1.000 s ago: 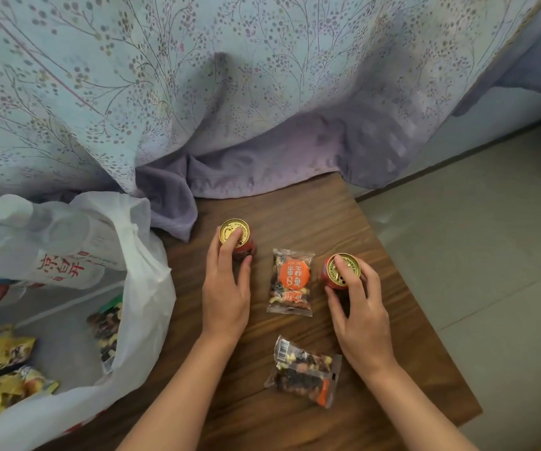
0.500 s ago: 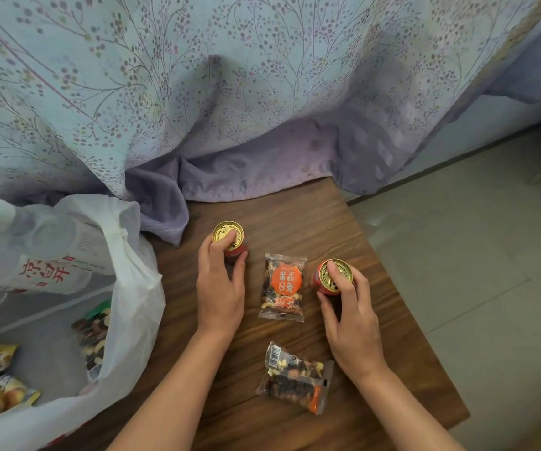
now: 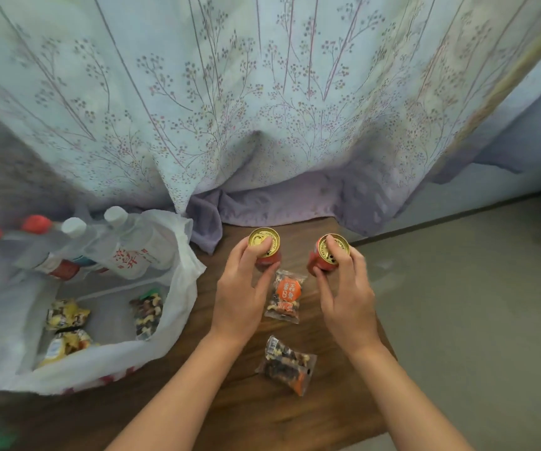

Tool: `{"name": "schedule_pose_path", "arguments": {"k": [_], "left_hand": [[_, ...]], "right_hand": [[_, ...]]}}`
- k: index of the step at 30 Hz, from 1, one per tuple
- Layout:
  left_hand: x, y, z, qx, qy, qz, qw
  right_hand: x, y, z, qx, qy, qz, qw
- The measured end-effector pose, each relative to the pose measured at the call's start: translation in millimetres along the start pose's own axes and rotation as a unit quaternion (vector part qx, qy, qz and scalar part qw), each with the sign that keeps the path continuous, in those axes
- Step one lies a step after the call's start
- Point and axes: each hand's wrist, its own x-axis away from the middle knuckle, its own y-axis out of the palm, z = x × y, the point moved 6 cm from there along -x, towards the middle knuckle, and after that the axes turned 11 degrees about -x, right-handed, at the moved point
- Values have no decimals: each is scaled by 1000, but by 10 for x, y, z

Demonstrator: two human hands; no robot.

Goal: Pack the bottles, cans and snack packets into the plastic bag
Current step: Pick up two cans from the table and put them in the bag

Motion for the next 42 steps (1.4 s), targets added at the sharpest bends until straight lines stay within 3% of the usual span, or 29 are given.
{"name": "schedule_pose_path", "arguments": {"k": [7,16,30,42], "left_hand": [[184,-622,502,-38,10,87,995],[596,-1471,686,-108,-36,155,981],[1241,-2626,459,-169,-120,243,948],[1420,-3264,-108,-186,-153,253,937]], "right_hand": [[-256,-217,-675,9,-74,-57,996],[-222,-107,-1526,-48,-129,-136,981],[48,443,-2501,-101,-181,-232,950],[125,996,-2815,-77,-197,-228,951]]}}
